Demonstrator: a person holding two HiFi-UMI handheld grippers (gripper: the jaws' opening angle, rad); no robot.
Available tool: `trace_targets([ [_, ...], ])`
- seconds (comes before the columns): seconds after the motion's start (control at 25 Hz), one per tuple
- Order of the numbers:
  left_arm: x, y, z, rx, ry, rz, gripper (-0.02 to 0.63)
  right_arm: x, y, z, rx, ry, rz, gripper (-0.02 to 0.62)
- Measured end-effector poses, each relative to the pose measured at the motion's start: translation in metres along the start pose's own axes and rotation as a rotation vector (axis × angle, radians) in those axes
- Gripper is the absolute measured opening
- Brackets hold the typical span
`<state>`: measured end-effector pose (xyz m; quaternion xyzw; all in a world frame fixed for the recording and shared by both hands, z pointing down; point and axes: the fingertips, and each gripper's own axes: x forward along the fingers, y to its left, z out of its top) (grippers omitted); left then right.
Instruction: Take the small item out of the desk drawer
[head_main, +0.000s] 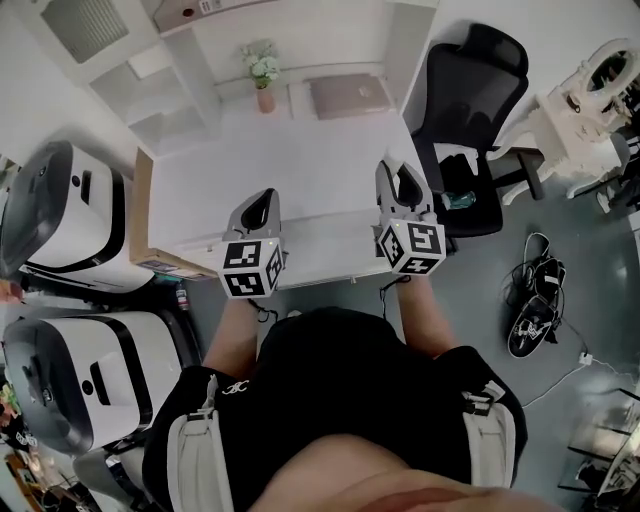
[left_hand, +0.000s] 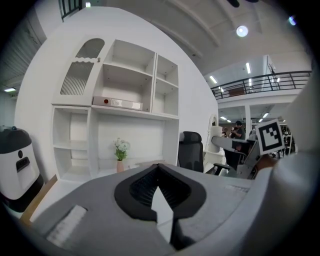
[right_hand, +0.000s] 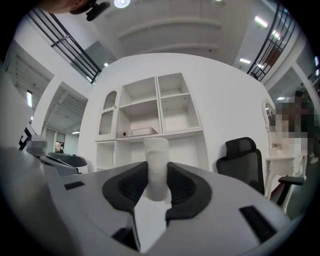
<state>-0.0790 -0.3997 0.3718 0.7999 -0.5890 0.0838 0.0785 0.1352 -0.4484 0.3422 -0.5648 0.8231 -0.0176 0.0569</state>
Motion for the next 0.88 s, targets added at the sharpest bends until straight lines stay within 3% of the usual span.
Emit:
trace_targets([
  [0.88,-0.012,0.014,-0.005,-0.023,0.000,-0.007,0.014,0.003,0.024,-0.016,0.019,0.030,0.039,0.114],
])
